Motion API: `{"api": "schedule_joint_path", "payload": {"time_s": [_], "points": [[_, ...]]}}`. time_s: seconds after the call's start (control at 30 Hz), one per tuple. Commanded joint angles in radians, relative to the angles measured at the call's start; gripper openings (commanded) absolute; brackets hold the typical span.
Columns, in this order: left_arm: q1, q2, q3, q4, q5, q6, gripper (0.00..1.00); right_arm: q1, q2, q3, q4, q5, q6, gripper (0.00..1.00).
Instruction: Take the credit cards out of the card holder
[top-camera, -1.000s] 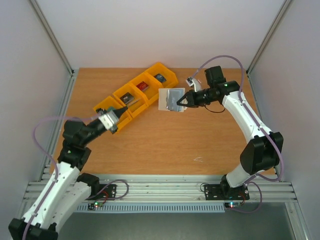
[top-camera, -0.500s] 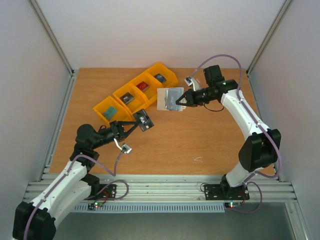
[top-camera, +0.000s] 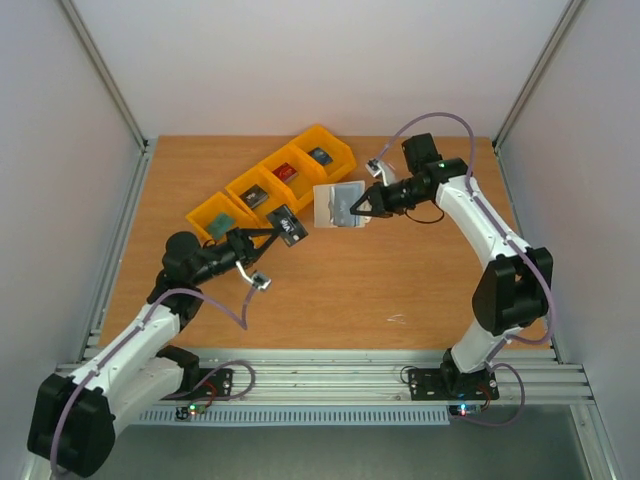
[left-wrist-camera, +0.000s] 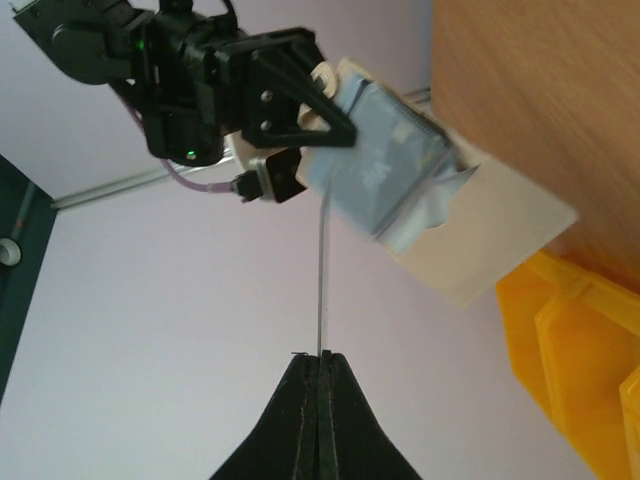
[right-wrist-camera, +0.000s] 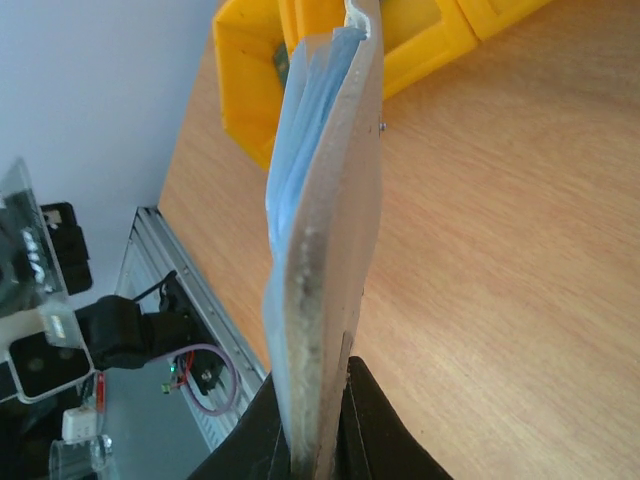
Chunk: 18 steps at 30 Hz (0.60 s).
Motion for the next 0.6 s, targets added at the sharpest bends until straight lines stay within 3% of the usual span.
{"api": "schedule_joint_path", "payload": {"time_s": [0.0, 0.13, 0.23, 0.37, 0.53, 0.57], "points": [[-0.007, 0.055, 0.062, 0.1, -0.026, -0.121, 0.0, 0.002, 0.07, 0.01, -0.06, -0.065, -0.02, 0.01], [-0.01, 0.135, 0.076, 0.317, -0.001, -0.205, 0.0, 0.016, 0.109, -0.131, 0.016, -0.147, 0.067, 0.01], [-0.022, 0.189, 0.12, 0.453, -0.031, -0.355, 0.0, 0.048, 0.131, -0.2, 0.046, -0.164, 0.061, 0.01], [-0.047, 0.205, 0.152, 0.491, -0.032, -0.461, 0.0, 0.048, 0.175, -0.28, 0.112, -0.217, 0.087, 0.01], [-0.068, 0.23, 0.16, 0.54, -0.014, -0.484, 0.0, 0.048, 0.242, -0.298, 0.087, -0.188, 0.093, 0.01], [-0.069, 0.229, 0.159, 0.545, -0.006, -0.486, 0.0, 0.047, 0.251, -0.295, 0.072, -0.168, 0.095, 0.07]]}}
